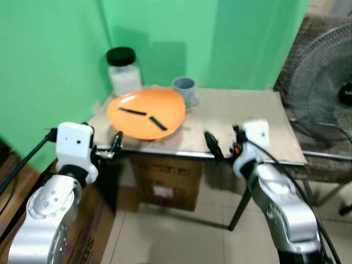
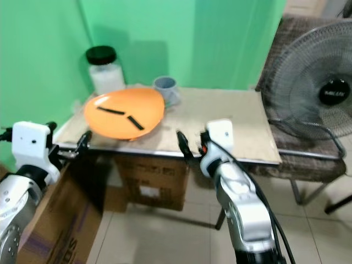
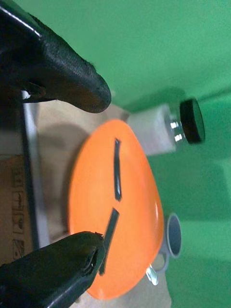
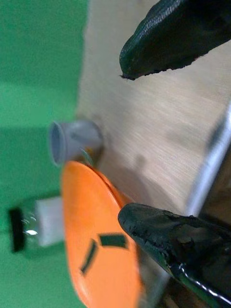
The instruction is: Setting the table
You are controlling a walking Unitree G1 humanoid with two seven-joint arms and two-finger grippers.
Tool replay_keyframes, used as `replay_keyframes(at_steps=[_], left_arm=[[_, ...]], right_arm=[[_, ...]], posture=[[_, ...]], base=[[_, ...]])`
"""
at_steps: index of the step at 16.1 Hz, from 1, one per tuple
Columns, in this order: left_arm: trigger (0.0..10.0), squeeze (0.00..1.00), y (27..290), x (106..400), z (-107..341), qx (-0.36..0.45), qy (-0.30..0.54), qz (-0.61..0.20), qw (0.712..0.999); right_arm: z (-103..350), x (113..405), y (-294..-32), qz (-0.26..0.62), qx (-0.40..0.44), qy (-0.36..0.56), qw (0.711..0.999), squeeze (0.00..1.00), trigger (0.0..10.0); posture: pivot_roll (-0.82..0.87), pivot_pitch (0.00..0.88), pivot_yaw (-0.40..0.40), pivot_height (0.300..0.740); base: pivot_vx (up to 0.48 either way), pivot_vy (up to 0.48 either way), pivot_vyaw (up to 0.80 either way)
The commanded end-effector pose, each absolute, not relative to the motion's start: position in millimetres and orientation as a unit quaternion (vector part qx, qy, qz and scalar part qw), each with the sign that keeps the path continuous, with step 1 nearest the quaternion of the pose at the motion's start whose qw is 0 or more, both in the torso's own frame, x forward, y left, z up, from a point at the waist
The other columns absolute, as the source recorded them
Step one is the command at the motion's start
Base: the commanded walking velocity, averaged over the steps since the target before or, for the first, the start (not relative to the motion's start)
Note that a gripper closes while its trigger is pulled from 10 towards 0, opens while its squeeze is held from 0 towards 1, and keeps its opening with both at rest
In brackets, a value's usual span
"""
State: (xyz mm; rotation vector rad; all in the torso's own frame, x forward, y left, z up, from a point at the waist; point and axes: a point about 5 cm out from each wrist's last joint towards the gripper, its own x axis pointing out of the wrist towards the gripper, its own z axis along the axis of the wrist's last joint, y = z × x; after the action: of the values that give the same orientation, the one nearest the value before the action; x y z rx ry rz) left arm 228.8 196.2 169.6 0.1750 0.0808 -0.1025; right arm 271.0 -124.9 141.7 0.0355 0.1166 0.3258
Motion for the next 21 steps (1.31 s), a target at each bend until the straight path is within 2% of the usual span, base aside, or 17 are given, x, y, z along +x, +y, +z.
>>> replay_keyframes(at_steps=[1,3,6,14,19,21], left_arm=[[10.0,0.0,193,231,172,0.088,0.035,-0.059,0.994],[10.0,0.0,190,233,174,0.087,0.031,-0.067,0.994],[10.0,0.0,188,238,179,0.091,0.018,-0.074,0.993],[10.0,0.0,180,239,176,0.089,0.016,-0.094,0.991],[10.0,0.0,170,246,177,0.101,0.006,-0.143,0.985],[10.0,0.0,161,248,174,0.1,0.015,-0.188,0.977]], right_arm=[[139,271,-132,0.153,0.017,0.064,0.986,0.0,10.0],[142,275,-129,0.168,-0.003,0.052,0.984,0.0,10.0],[145,281,-132,0.149,0.004,0.043,0.988,0.0,10.0],[157,295,-138,0.148,-0.004,0.018,0.989,0.0,10.0],[164,314,-147,0.144,-0.016,0.016,0.989,0.0,10.0],[162,327,-151,0.16,-0.038,0.03,0.986,0.0,10.0]], posture=[[0.12,0.0,0.03,0.74],[0.12,0.0,0.033,0.74],[0.12,0.0,0.026,0.74],[0.09,0.0,0.016,0.74],[0.08,0.0,0.011,0.74],[0.04,0.0,0.044,0.74]], base=[[0.277,0.0,0.0],[0.291,0.0,0.0],[0.317,0.0,0.8],[0.374,0.0,0.0],[0.379,0.0,0.0],[0.187,0.0,0.0]])
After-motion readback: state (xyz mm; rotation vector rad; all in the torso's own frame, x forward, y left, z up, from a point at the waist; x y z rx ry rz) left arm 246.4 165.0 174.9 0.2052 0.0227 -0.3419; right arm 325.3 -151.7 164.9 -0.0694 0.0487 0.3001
